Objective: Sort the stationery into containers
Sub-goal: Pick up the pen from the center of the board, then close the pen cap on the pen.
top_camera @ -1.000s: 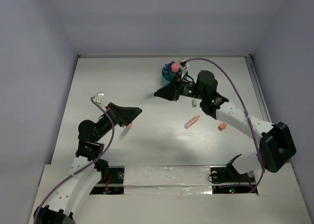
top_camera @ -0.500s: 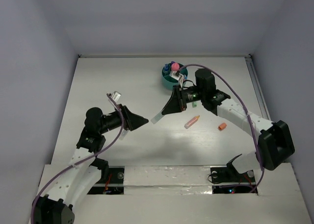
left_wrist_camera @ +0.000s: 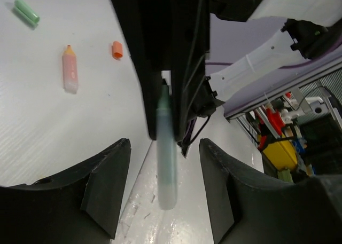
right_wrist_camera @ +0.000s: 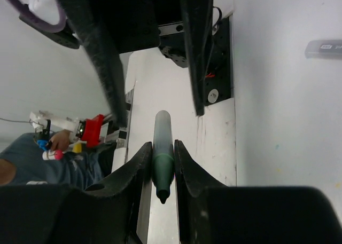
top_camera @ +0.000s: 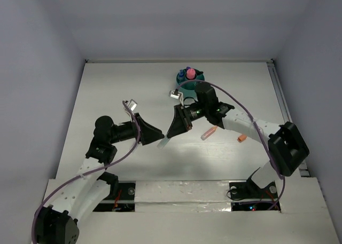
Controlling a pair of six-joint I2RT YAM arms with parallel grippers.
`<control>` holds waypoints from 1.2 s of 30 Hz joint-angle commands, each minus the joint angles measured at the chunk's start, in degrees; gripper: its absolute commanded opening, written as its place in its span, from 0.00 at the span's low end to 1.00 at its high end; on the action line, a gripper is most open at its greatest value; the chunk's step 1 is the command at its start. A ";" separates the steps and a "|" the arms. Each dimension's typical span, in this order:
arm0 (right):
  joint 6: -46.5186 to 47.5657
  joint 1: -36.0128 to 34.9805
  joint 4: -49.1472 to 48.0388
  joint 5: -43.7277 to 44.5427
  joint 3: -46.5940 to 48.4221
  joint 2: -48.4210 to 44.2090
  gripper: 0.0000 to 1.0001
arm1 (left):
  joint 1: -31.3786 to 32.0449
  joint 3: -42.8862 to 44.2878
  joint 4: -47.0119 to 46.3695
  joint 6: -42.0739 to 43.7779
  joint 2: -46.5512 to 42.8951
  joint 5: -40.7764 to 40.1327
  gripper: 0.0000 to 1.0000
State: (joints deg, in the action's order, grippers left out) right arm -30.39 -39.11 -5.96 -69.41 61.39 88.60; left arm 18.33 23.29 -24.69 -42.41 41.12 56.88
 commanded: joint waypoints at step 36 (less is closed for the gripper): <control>4.82 2.54 -2.99 24.74 1.91 -9.02 1.00 | 2.42 4.31 8.52 7.17 2.12 -8.09 0.00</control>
State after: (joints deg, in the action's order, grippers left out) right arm -25.85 -39.94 -3.95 -55.55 65.69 88.58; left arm 20.58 25.45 -14.26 -34.98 44.64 53.63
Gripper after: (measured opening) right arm 0.994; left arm 0.159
